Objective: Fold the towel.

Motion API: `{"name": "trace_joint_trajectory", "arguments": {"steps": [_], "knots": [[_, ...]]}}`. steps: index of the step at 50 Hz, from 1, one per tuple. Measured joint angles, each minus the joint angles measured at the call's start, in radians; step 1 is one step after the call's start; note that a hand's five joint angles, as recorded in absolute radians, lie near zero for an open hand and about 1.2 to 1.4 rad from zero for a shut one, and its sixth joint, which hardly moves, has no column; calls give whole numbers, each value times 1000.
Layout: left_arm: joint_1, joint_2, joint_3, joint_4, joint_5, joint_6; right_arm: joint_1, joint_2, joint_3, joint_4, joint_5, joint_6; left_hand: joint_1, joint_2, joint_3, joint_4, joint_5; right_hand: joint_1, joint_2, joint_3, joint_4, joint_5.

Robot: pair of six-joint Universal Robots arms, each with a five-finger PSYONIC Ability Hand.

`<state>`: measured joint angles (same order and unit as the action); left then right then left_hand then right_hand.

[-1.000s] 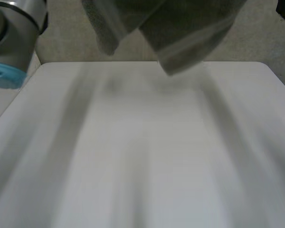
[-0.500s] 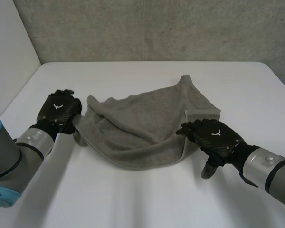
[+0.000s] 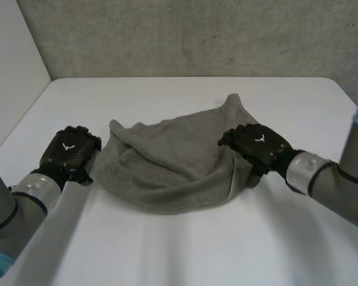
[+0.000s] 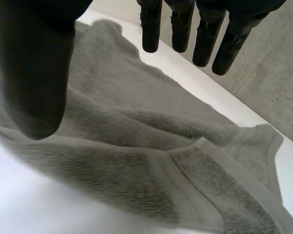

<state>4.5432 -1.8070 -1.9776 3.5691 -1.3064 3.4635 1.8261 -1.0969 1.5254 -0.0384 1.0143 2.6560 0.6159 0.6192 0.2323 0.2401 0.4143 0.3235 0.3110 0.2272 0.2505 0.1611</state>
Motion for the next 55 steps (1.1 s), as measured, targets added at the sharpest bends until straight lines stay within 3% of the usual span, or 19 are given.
{"name": "trace_joint_trajectory", "arguments": {"steps": [12,28,32,36,41,55], "knots": [[-34,47,-99,2,1,1,32,282,-405,147,158,-124,-60,-64,0,0,-71,52,53,0,0,61],[-51,49,-114,8,0,2,41,472,-644,229,220,-132,-60,-65,0,0,-76,76,77,0,0,92],[-52,48,-113,8,1,2,41,492,-667,247,222,-134,-60,-65,0,0,-76,237,249,0,0,229],[-52,47,-112,8,1,2,41,498,-673,252,221,-135,-60,-65,0,0,-76,456,473,0,0,436],[-51,47,-111,8,0,4,41,460,-642,242,217,-137,-60,-65,0,0,-76,951,942,0,0,916],[-52,42,-113,10,0,43,-27,160,-252,78,171,-134,-60,-65,0,0,-76,998,969,0,0,984]]}}
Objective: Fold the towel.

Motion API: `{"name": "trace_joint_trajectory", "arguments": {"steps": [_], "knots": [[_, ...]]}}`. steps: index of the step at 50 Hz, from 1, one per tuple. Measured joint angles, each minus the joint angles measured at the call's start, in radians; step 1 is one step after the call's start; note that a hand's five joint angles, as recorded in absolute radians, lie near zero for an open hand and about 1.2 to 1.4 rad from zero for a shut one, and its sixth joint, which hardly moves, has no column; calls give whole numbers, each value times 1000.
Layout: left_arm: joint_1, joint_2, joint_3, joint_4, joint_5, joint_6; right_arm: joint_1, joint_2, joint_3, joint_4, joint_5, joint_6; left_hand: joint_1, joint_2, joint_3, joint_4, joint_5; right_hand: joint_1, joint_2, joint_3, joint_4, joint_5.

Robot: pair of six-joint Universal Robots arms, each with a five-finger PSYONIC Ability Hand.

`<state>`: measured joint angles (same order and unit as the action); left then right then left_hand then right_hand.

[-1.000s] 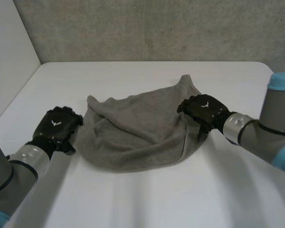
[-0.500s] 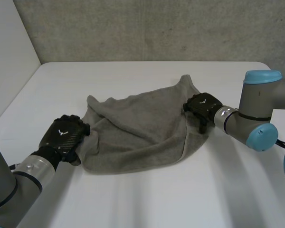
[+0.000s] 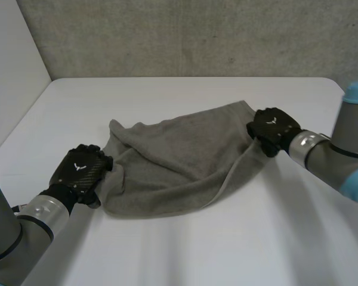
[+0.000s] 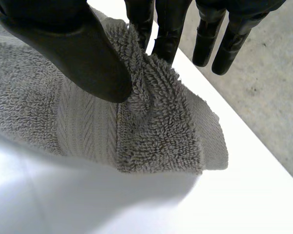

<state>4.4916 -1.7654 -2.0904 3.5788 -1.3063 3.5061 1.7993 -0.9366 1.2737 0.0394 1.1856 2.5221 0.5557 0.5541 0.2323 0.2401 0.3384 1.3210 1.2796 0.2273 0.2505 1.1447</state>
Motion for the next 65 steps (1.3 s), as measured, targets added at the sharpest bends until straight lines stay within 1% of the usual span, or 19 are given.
{"name": "trace_joint_trajectory", "arguments": {"steps": [8,13,18,26,29,32,38,43,48,55,60,65], "knots": [[0,-8,1,2,0,5,-101,-78,210,-33,-94,-7,0,0,0,0,0,0,0,0,0,0],[3,-24,8,9,0,4,-158,-108,286,-50,-154,-8,0,0,0,0,0,1,0,0,0,0],[10,-49,15,33,-1,11,-196,-140,320,-75,-180,5,0,0,0,0,0,1,0,0,0,0],[18,-74,10,78,0,66,-212,-174,329,-84,-181,58,-4,-3,0,0,-1,2,0,0,0,0],[14,-68,0,96,0,86,-215,-177,330,-83,-181,77,-71,-75,0,0,-66,2,0,0,0,0],[8,-49,-15,114,0,102,-216,-177,333,-82,-181,88,-247,-273,0,0,-259,2,0,0,0,0],[2,5,-50,142,8,139,-214,-178,346,-81,-181,92,-267,-295,0,0,-277,2,0,0,0,0],[1,30,-83,194,42,160,-213,-185,355,-81,-181,90,-267,-295,0,0,-277,2,0,0,0,0],[-1,37,-121,265,103,173,-210,-191,365,-82,-182,90,-267,-295,0,0,-277,2,0,0,0,0],[-16,26,-140,296,150,208,-208,-193,371,-83,-182,90,-267,-295,0,0,-277,2,0,0,0,0],[-23,18,-154,302,176,280,-209,-193,371,-83,-182,90,-267,-295,0,0,-277,2,0,0,0,0],[-22,18,-179,329,230,377,-210,-192,372,-82,-183,90,-267,-295,0,0,-277,2,0,0,0,0]]}}
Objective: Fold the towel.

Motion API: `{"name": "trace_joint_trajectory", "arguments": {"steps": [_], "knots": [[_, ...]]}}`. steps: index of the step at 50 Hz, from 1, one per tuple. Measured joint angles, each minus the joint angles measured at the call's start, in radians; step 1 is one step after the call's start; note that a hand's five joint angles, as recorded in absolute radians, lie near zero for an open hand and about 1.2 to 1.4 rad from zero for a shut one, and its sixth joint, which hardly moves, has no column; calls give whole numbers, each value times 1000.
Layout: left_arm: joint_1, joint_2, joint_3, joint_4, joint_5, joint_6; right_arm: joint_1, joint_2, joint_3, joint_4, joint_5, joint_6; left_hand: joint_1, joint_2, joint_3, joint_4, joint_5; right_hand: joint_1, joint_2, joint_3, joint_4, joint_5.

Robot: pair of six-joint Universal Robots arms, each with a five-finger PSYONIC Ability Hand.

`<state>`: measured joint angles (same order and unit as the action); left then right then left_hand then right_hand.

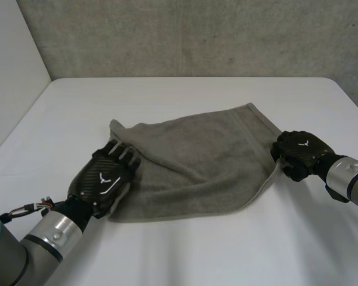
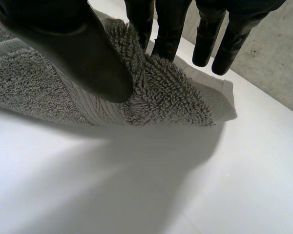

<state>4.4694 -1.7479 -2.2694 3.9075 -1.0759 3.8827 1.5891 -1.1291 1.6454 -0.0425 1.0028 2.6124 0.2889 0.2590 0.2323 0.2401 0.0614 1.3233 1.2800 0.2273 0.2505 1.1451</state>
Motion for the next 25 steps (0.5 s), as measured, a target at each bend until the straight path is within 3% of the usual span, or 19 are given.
{"name": "trace_joint_trajectory", "arguments": {"steps": [9,13,14,17,25], "knots": [[8,-1,-27,34,81,84,0,0,1,1,-1,0,68,103,0,0,137,0,0,0,0,0],[9,-4,-31,34,95,91,0,0,2,1,-1,-1,428,471,0,0,473,0,0,0,0,0],[9,-6,-31,33,99,90,0,0,2,1,-1,-1,661,706,0,0,719,0,0,0,0,0],[9,-10,-29,28,109,89,0,0,3,1,-1,-1,1002,1040,0,0,1047,0,0,0,0,0],[17,-27,-5,-11,128,87,1,0,3,2,2,1,1018,1067,0,0,1086,0,0,0,0,0]]}}
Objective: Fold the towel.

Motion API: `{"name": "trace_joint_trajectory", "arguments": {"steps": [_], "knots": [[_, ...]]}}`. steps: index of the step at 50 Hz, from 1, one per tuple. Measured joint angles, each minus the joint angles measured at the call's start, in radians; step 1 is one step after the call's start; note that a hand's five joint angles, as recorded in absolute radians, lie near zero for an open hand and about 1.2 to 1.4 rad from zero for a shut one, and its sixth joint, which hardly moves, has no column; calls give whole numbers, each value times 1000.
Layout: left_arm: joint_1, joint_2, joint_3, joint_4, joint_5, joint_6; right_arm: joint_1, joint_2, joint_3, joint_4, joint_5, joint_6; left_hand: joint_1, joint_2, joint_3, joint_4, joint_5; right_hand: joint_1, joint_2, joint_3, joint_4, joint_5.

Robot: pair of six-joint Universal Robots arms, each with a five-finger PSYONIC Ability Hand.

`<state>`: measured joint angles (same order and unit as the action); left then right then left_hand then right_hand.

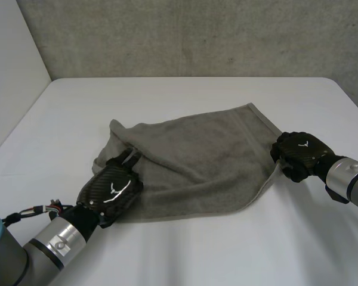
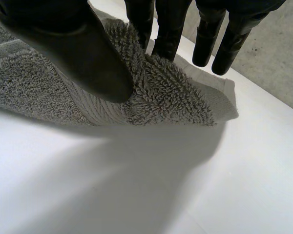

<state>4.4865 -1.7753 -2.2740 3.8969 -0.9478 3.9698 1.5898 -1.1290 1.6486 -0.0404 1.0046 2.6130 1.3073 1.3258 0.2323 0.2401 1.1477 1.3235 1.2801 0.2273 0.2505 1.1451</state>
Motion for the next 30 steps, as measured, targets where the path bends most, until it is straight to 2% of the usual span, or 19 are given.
{"name": "trace_joint_trajectory", "arguments": {"steps": [7,13,17,22,26,30], "knots": [[75,4,55,-56,-39,-10,3,-19,-10,6,18,50,0,0,0,0,6,0,0,0,0,0],[183,27,119,-114,-135,-59,-9,-78,-32,9,62,174,0,1,0,0,6,0,0,0,0,0],[248,47,178,-150,-211,-210,-42,-127,-44,8,96,257,0,1,0,0,6,0,0,0,0,0],[293,40,229,-186,-252,-425,-70,-148,-39,9,109,292,0,8,0,0,6,0,0,0,0,0],[295,0,245,-216,-255,-498,-69,-133,-26,9,108,292,0,10,0,0,6,0,2,0,0,0],[270,-55,249,-254,-250,-497,-47,-110,-16,10,105,288,-25,-43,0,0,-32,0,11,0,0,9]]}}
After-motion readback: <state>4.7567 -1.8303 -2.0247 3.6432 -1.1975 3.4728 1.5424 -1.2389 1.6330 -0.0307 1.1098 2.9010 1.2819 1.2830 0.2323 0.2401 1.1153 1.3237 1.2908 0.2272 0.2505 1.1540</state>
